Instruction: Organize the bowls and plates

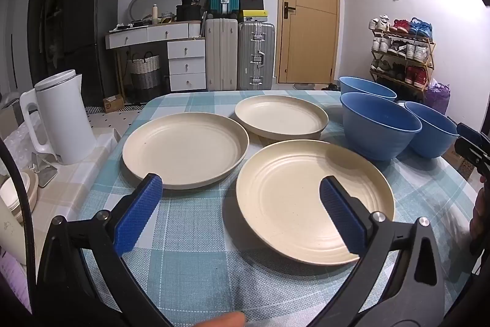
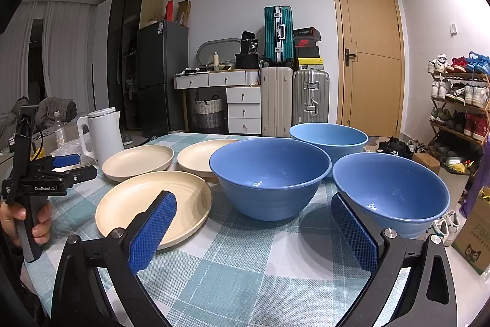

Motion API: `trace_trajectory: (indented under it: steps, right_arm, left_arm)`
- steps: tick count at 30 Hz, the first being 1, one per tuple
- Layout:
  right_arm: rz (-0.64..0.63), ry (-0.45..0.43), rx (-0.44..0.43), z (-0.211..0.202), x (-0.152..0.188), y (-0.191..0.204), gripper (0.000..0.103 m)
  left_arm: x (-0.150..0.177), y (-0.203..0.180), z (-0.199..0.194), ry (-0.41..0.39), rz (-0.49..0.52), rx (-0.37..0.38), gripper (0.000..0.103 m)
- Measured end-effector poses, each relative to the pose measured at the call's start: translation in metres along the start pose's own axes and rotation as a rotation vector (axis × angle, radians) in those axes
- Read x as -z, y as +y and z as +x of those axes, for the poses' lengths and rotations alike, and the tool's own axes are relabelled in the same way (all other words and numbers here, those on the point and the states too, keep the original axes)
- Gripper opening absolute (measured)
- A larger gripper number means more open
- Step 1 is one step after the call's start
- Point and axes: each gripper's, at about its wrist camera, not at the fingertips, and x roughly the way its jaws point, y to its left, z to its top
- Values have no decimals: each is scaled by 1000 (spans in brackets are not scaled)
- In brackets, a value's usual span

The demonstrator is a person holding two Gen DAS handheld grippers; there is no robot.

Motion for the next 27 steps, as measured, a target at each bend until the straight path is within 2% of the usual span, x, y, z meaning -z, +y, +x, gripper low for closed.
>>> trace_trajectory:
  steps: [27]
  right_arm:
    - [-3,-7,1,-1,0,0,103]
  left_arm:
    - [0,0,0,1,-2,0,103]
